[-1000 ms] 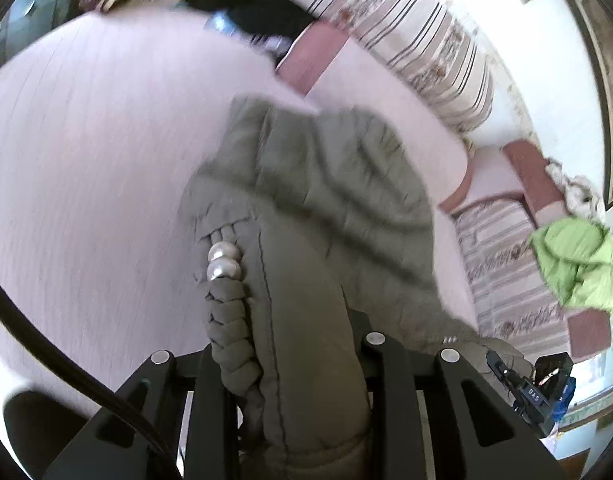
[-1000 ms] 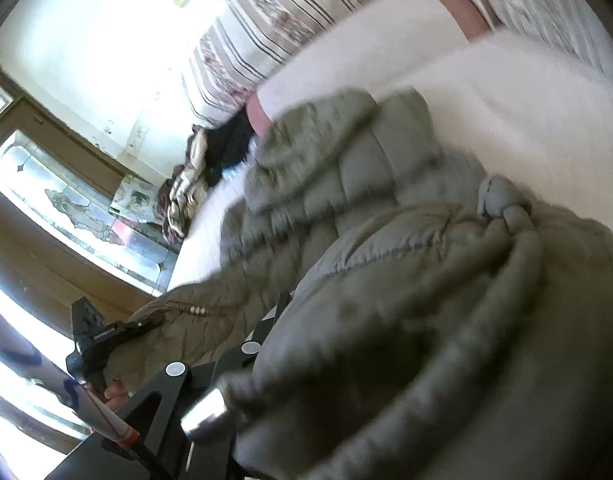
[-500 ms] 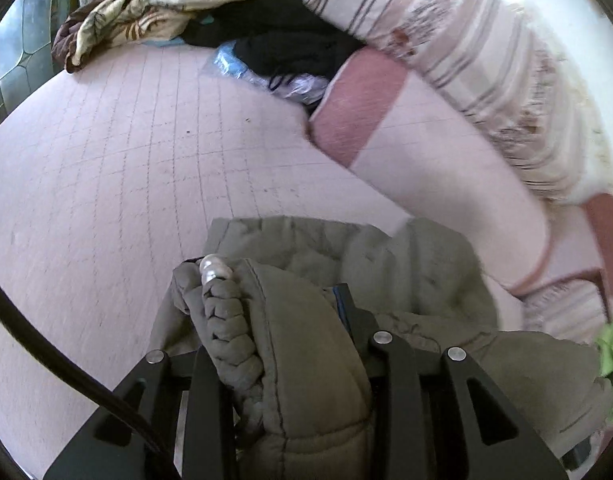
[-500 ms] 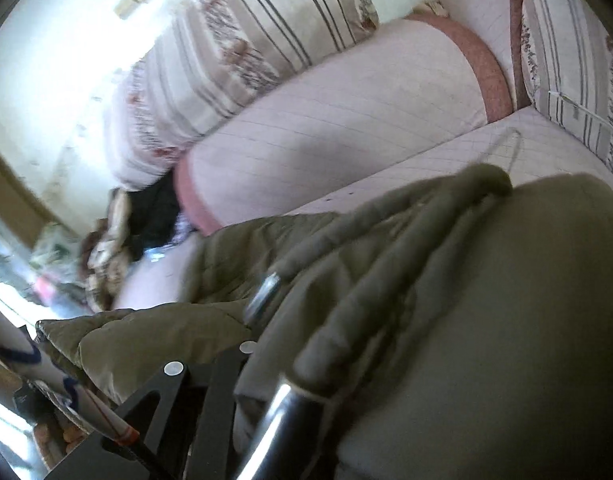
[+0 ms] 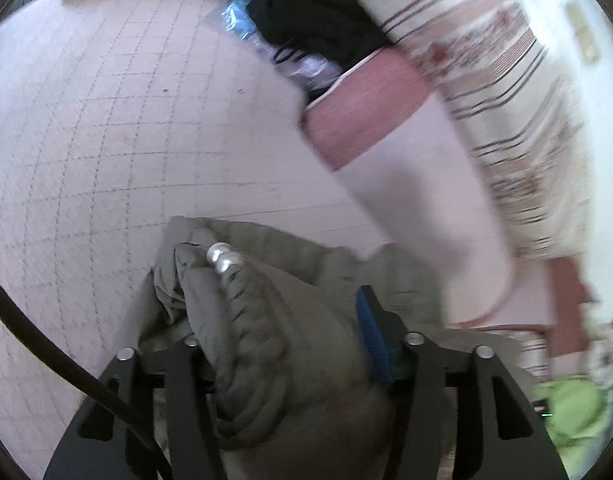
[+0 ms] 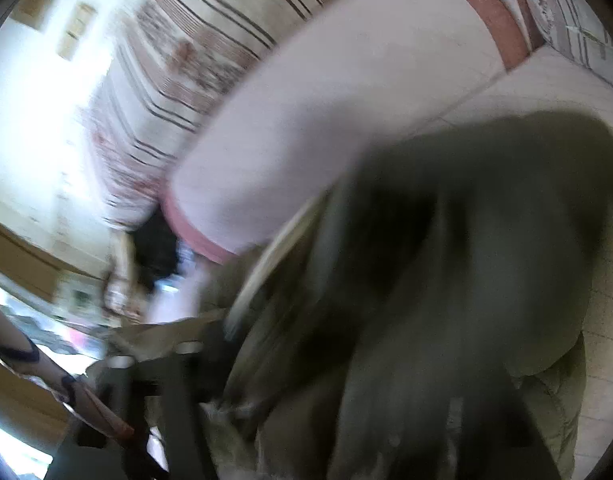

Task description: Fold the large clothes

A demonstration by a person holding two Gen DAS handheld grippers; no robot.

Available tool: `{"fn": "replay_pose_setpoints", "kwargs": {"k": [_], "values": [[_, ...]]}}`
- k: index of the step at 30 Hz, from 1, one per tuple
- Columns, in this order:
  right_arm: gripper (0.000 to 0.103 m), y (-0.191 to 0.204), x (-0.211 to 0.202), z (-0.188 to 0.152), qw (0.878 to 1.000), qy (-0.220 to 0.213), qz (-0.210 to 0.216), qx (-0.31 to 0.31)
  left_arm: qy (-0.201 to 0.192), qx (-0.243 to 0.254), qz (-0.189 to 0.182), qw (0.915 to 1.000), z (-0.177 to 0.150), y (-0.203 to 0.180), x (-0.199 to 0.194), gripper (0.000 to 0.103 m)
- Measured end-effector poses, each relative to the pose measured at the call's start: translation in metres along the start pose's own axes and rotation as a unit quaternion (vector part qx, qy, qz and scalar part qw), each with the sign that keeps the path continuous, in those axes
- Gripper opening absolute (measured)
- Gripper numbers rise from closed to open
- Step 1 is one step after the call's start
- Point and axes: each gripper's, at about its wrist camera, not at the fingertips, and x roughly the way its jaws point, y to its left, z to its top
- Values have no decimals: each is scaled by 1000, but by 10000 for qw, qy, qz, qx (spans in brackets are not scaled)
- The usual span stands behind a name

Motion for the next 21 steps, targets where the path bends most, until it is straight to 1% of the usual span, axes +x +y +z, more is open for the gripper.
{"fn": "replay_pose_setpoints", "kwargs": {"k": [1, 2, 3, 4, 6, 8, 9, 12, 13, 14, 15, 17, 19, 21], "values": [[87, 2, -8, 2, 9999, -133, 104, 36, -31, -66, -181, 9998, 0, 1, -10, 60], [89, 5, -17, 4, 9994, -283, 214, 61, -65, -102, -347, 9993, 0, 1, -21, 62], [90, 9, -26, 7, 9987, -412, 294, 39, -84, -103, -421, 9990, -1, 0, -27, 64], [90, 16, -35, 10, 9981, -540, 282, -52, -107, -93, -497, 9987, -2, -2, -34, 65], [90, 31, -50, 9, 9963, -771, 82, -361, -174, -5, -561, 9983, -6, -9, -47, 65], [90, 44, -60, 1, 9928, -896, -191, -772, -274, 79, -677, 9973, -9, -15, -60, 67], [90, 50, -64, -8, 9885, -948, -459, -1089, -336, 94, -726, 9968, -10, -17, -65, 70], [90, 60, -59, -30, 9759, -942, -962, -1716, -633, 131, -729, 9952, -8, -22, -84, 72], [90, 57, -57, -36, 9733, -894, -1052, -1836, -729, 232, -649, 9950, -7, -26, -88, 73], [90, 56, -54, -42, 9706, -834, -1145, -1944, -832, 397, -482, 9946, -8, -33, -91, 73], [90, 55, -45, -46, 9681, -761, -1241, -2038, -882, 614, -321, 9937, -12, -42, -91, 73], [90, 51, -35, -52, 9656, -644, -1353, -2123, -866, 1171, -28, 9893, -21, -63, -83, 73], [89, 49, -20, -55, 9640, -555, -1434, -2169, -797, 1676, 214, 9824, -33, -83, -66, 73], [89, 50, -6, -57, 9606, -493, -1534, -2264, -597, 2227, 509, 9717, -47, -103, -34, 73]]}}
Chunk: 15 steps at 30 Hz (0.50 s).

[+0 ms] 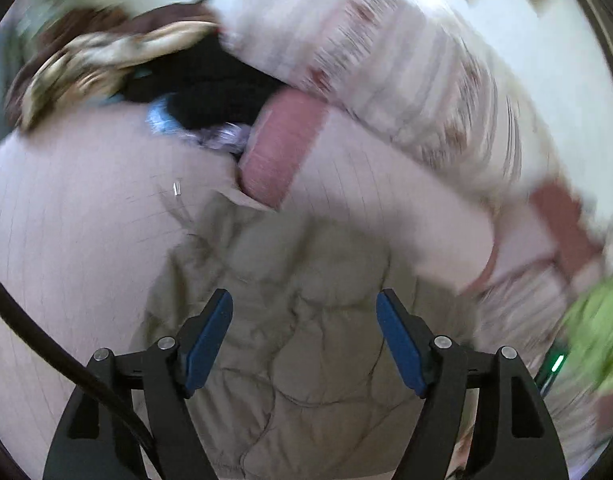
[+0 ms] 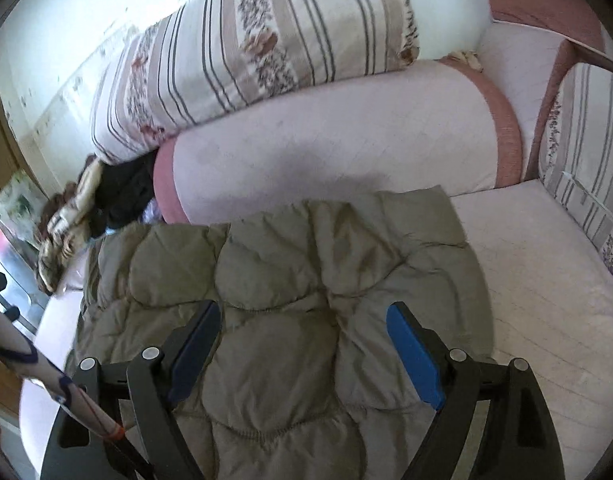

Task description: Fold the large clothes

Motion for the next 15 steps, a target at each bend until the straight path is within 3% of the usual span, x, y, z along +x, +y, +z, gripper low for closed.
{"fn": "replay_pose_setpoints", "kwargs": {"k": [4, 8, 11, 15], "values": [[89, 3, 36, 6, 9990, 168, -350, -199, 490, 439, 705, 9953, -6, -21, 77, 73], [89, -12, 73, 15, 9974, 369, -622, -44, 884, 169, 1324, 9871, -4, 7, 145, 74], [89, -34, 100, 20, 9962, 560, -589, 311, 862, 106, 1535, 9843, -3, 23, 165, 75], [90, -61, 129, 15, 9923, 836, -263, 875, 833, 71, 1429, 9862, 0, 31, 182, 78]]}}
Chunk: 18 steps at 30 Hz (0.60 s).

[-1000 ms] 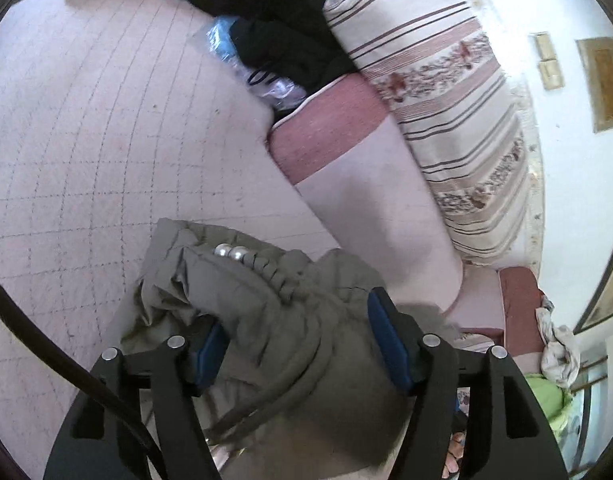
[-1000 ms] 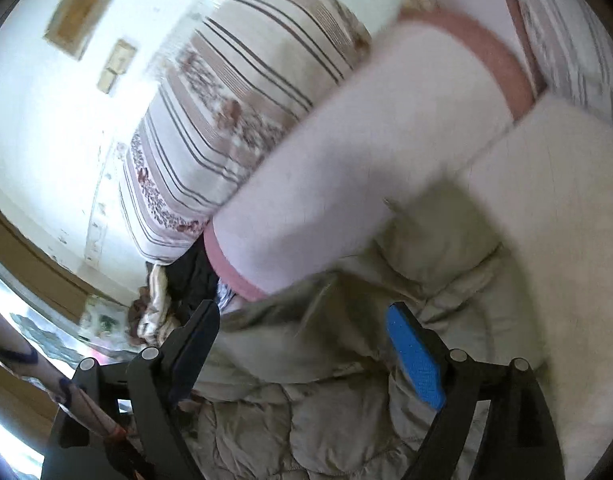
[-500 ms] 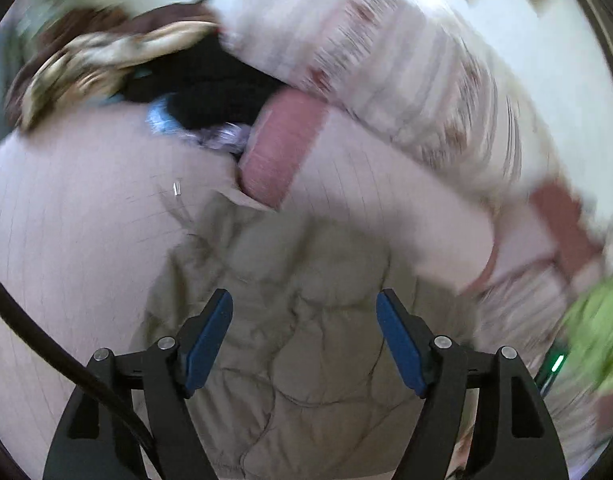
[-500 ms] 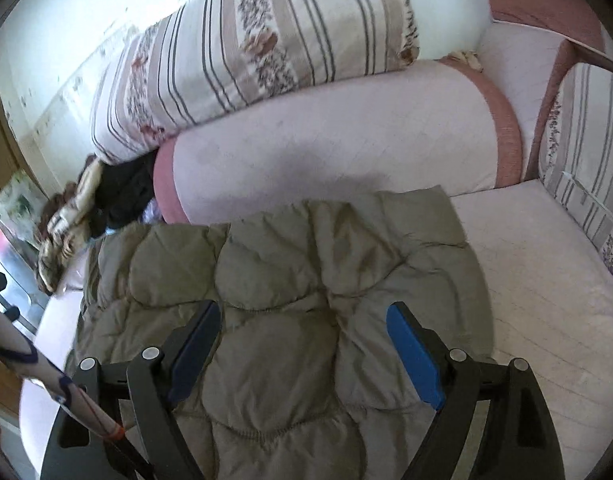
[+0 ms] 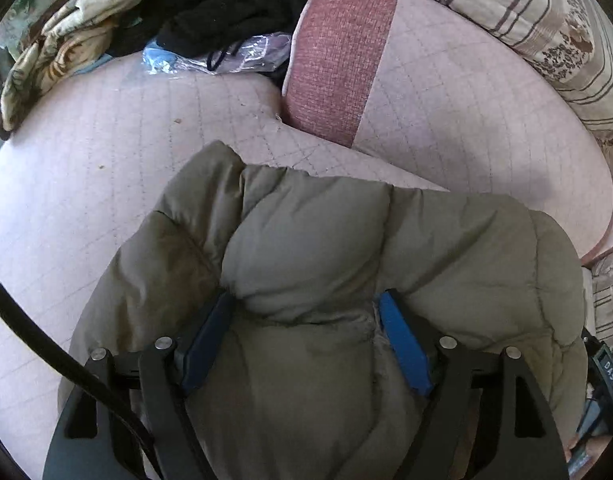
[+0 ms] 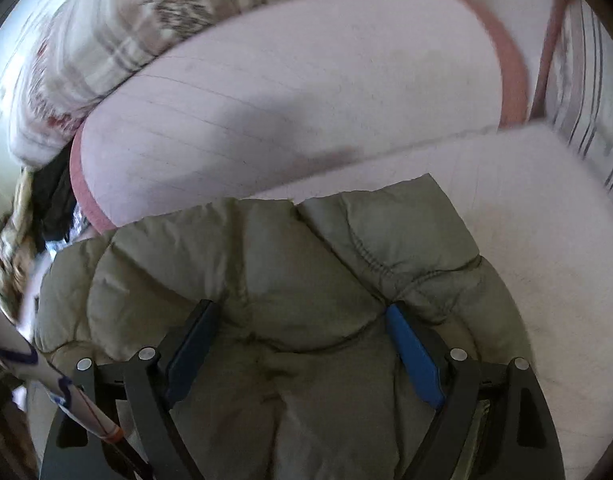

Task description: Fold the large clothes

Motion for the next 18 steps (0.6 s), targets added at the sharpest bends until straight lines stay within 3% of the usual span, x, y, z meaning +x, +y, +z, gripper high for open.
{"fn": "replay_pose_setpoints", "kwargs": {"k": [4, 8, 11, 18], "values": [[92, -13, 13, -2, 9996, -6, 211, 204, -121, 103, 95, 9998, 1, -6, 4, 79], [91, -1, 0, -2, 9997, -58, -214, -57, -204, 50, 71, 9998, -4, 0, -17, 78], [91, 6, -38, -8, 9985, -402, -291, -234, -455, -4, -56, 9989, -16, 15, -57, 78], [91, 3, -125, -66, 9951, -761, -17, -636, -1042, 2, 238, 9943, -70, 57, -142, 78]]}}
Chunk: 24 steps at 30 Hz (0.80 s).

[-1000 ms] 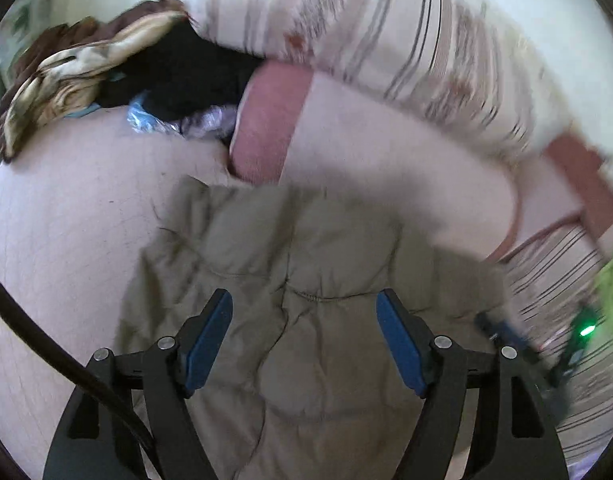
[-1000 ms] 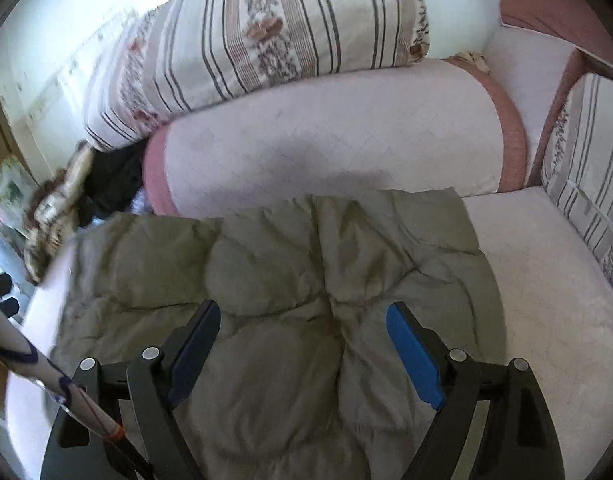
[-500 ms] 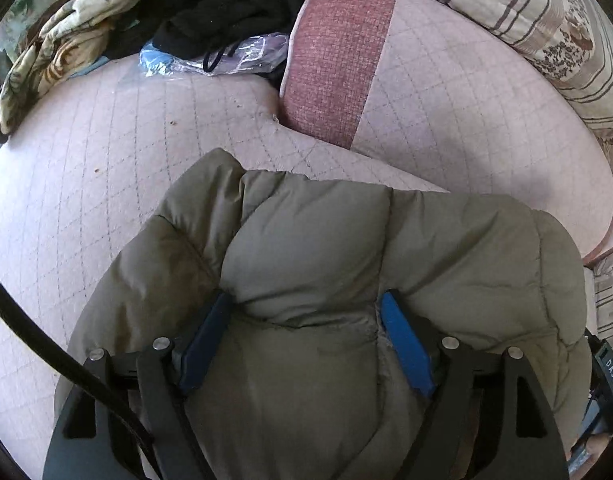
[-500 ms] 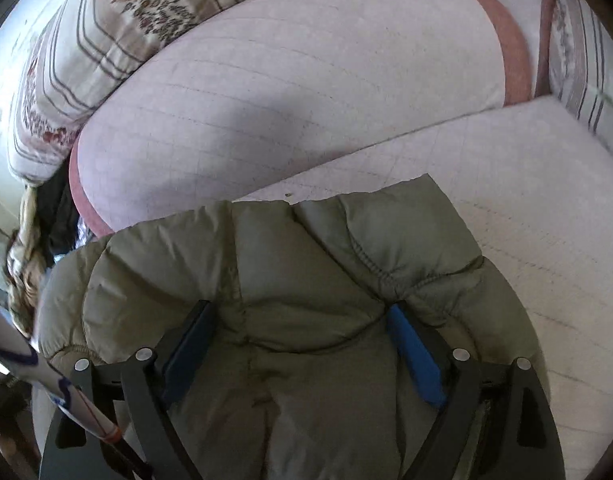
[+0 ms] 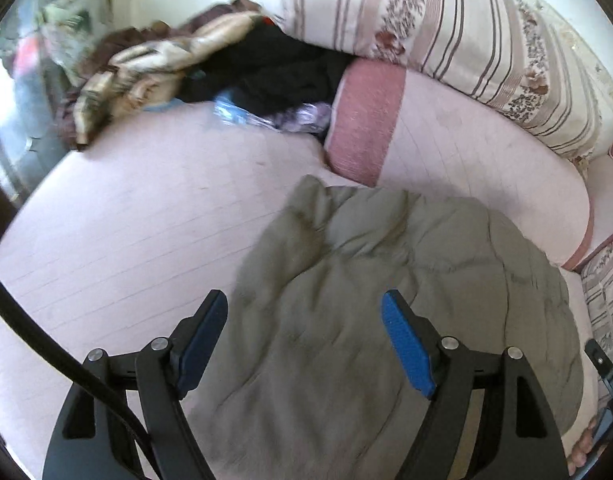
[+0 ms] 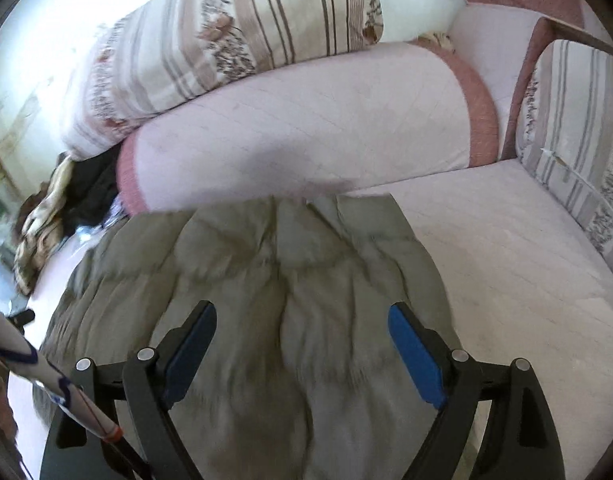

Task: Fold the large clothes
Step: 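Release the jacket and pull both grippers back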

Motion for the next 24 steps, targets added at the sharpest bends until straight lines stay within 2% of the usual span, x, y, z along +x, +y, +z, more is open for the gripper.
{"fn": "replay_pose_setpoints", "kwargs": {"k": [5, 12, 18, 24], "values": [[91, 1, -48, -57, 9998, -14, 141, -109, -155, 148, 177, 9996, -53, 14, -50, 78], [91, 2, -92, -123, 9996, 27, -76, -254, 92, 288, 116, 9995, -120, 11, -88, 79], [91, 1, -125, -155, 9991, -48, -187, -386, 195, 228, 131, 9995, -159, 6, -115, 79], [91, -3, -152, -175, 9991, -115, -155, -380, 211, 145, 204, 9995, -184, 4, -136, 79]]}}
